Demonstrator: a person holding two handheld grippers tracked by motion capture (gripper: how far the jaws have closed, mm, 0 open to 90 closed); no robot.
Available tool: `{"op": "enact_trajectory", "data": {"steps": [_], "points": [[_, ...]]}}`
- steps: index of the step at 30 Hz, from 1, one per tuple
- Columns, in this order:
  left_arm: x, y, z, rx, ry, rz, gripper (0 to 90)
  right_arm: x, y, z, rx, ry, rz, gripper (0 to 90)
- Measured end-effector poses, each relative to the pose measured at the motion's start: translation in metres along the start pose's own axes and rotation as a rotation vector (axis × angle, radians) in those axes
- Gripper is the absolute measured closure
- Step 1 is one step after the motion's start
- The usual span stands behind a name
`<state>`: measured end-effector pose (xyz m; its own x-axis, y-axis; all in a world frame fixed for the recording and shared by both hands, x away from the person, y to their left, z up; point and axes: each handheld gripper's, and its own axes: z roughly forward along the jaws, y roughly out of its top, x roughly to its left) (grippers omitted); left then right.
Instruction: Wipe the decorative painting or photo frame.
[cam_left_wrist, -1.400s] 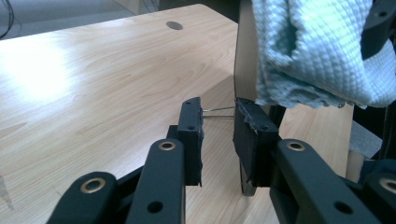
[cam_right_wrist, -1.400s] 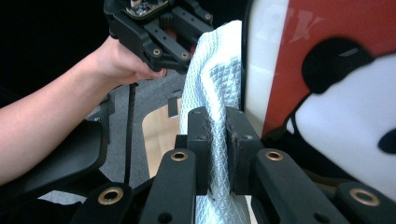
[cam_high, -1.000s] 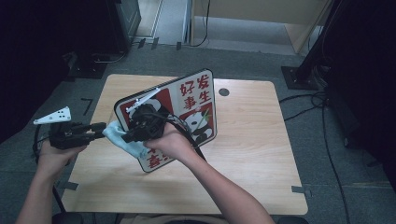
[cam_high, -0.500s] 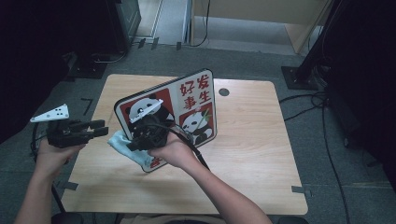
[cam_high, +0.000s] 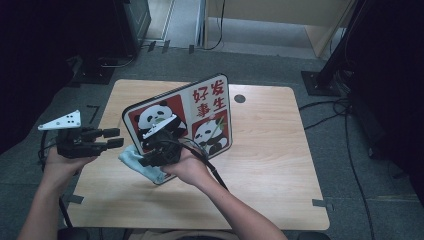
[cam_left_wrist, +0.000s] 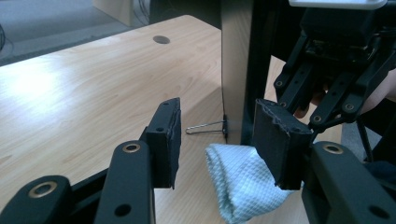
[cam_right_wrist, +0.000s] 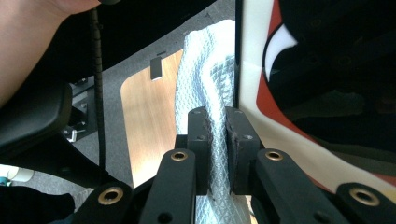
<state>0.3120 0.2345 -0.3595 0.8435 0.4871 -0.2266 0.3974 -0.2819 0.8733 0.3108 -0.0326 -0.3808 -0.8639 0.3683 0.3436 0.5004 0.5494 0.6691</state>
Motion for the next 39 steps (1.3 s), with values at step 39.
{"op": "enact_trajectory", "data": {"steps": [39], "points": [[-0.013,0.004,0.041,0.057,-0.049,-0.021,70.8,-0.011,-0.064,0.033,-0.054,-0.011,-0.012,82.8]]}}
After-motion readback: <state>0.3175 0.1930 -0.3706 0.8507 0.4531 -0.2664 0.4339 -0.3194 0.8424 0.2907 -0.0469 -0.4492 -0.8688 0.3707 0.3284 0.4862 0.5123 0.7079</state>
